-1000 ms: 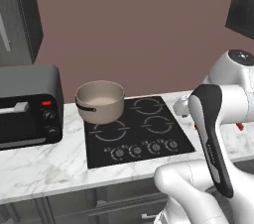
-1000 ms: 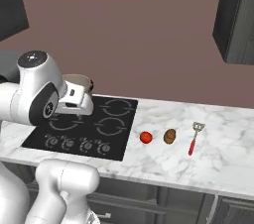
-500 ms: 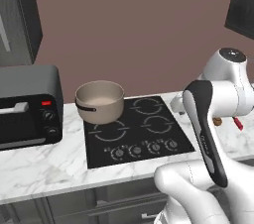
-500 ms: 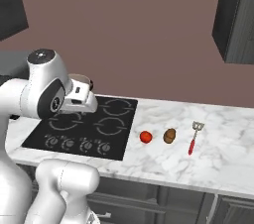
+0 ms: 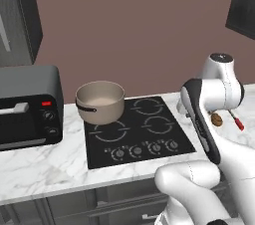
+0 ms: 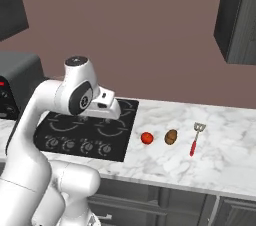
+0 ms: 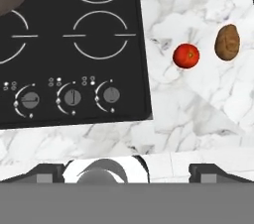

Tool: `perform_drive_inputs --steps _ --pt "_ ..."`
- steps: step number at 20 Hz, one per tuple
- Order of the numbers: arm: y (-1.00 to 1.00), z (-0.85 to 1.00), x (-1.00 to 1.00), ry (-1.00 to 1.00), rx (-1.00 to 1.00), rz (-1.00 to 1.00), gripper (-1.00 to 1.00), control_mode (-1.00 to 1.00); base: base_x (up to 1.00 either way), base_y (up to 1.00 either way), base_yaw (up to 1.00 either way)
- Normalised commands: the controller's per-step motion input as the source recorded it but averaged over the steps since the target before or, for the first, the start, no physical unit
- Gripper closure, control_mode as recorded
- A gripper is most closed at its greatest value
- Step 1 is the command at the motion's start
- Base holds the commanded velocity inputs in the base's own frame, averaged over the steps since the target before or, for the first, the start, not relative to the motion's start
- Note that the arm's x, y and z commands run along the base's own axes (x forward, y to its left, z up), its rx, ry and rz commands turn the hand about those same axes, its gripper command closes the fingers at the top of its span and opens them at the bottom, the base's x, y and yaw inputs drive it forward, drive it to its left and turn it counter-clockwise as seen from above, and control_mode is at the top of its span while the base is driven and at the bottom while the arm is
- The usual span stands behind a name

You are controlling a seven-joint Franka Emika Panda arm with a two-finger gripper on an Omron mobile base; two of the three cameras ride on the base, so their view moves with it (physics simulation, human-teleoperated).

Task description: Put the tomato and potato in the pot. Retrieve the spatula and lightly stir the vegetables in the pot.

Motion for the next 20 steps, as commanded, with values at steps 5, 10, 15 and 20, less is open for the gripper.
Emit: perform_drive_inputs --steps 5,10,15,20 --pt "-0.55 -0.62 0.36 0.00 0.00 -0.03 -1.00 -1.00 0.00 0.00 0.00" --pt "-0.44 -0.51 0.40 0.00 0.00 -0.01 -1.00 -1.00 0.00 0.00 0.00" --pt "-0.37 -0.29 0.36 0.00 0.00 0.00 -1.00 -1.00 0.00 0.00 0.00" --pt "-0.24 -0.18 0.16 0.00 0.00 0.00 -1.00 -1.00 0.00 0.00 0.00"
